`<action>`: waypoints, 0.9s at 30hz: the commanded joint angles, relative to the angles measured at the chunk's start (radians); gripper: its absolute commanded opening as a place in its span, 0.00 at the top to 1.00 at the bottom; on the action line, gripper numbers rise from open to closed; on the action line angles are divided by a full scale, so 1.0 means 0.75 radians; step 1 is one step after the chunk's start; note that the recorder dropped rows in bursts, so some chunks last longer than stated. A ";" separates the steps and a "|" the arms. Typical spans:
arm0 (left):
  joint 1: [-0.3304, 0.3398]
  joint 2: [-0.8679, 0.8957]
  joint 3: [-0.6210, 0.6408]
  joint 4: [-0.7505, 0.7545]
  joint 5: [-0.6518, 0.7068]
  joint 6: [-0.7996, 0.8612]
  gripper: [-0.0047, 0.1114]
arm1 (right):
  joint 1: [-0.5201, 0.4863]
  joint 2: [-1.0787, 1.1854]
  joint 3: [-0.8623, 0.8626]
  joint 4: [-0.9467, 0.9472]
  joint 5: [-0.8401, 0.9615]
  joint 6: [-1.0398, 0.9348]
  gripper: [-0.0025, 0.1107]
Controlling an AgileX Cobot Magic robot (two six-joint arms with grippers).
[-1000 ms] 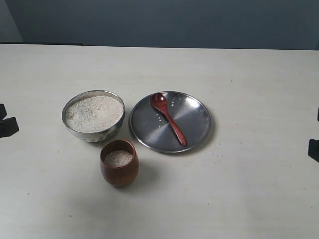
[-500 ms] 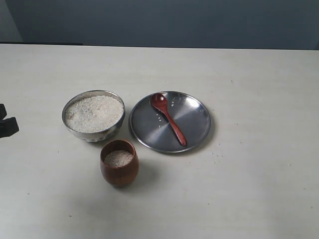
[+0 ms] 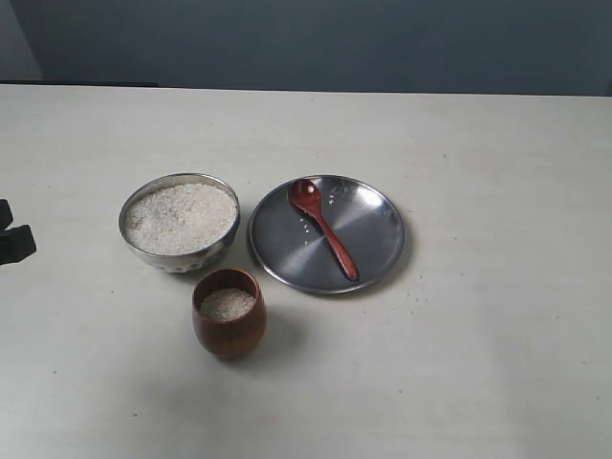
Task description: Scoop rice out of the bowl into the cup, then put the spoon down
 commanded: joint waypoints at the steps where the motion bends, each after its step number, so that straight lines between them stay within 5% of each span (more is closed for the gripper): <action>1: -0.007 0.004 -0.009 0.001 -0.006 0.001 0.96 | -0.007 -0.003 0.005 0.017 -0.048 -0.007 0.98; 11: -0.007 0.004 -0.009 0.001 -0.009 0.001 0.96 | -0.007 -0.003 0.013 0.068 -0.068 -0.076 0.98; 21: -0.007 0.004 -0.009 0.001 -0.009 0.001 0.96 | -0.007 -0.003 0.115 0.799 -0.115 -1.193 0.98; 27: -0.007 0.004 -0.009 0.001 -0.009 0.001 0.96 | -0.007 -0.003 0.199 1.018 -0.250 -1.471 0.98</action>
